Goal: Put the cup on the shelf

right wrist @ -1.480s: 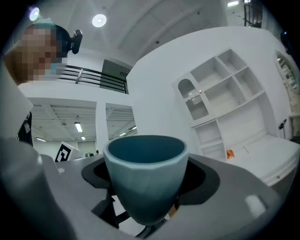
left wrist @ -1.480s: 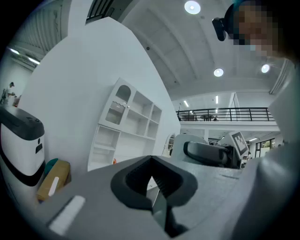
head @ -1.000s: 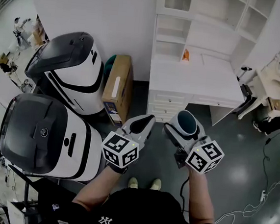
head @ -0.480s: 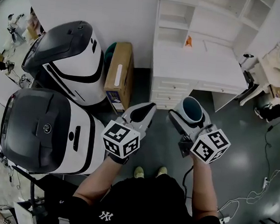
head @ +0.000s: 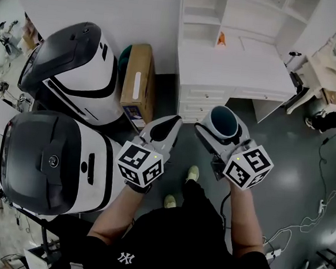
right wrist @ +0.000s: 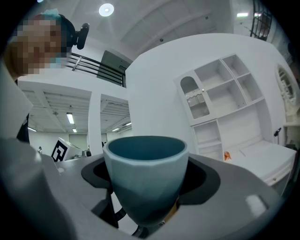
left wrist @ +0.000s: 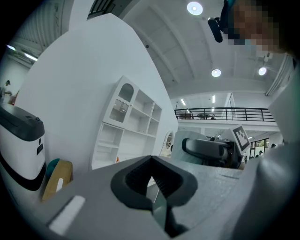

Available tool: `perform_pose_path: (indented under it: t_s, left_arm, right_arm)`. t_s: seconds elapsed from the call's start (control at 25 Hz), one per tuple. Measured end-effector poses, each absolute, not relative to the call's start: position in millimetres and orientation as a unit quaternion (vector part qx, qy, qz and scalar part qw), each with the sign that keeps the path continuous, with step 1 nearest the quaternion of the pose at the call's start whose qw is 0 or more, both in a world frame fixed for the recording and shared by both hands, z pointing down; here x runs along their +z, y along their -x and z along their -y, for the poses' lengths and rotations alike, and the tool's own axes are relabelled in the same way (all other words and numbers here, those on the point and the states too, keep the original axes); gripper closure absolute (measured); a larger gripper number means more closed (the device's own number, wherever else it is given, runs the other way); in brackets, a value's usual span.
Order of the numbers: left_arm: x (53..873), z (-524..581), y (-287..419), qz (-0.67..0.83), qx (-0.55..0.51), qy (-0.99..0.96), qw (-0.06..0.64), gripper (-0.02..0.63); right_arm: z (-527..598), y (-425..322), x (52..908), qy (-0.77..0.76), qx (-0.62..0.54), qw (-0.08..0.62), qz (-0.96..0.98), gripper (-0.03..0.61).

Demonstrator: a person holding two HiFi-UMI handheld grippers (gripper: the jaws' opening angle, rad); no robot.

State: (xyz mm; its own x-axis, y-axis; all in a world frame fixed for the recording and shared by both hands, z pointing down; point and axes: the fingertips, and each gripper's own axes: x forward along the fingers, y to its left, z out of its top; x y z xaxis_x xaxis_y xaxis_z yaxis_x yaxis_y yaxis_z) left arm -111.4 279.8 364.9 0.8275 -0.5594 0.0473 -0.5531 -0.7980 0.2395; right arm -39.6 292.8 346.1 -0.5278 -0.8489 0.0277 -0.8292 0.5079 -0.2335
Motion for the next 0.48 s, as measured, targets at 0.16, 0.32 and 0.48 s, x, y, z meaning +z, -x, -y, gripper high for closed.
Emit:
perform_pose_path:
  t_s: [0.16,0.32,0.48]
  left_arm:
    - [373.0,-254.7,102.1,0.296,-0.011,-0.947,0.125,0.614]
    - [377.3,-216.0,90.4,0.308,-0.006,-0.943,0.122,0.614]
    - [379.5,-168.9,71.6,0.323,0.0,-0.939,0.12,0.614]
  right_arm:
    - [-265.2,28.9,355.4,0.481,-0.117,0.05,-0.867,0.167]
    - [-224.0,8.7,362.9,0.48,-0.128,0.059,-0.866,0.167]
    - [-175.6,-10.8,366.2,0.471,-0.134,0.061,-0.87,0.167]
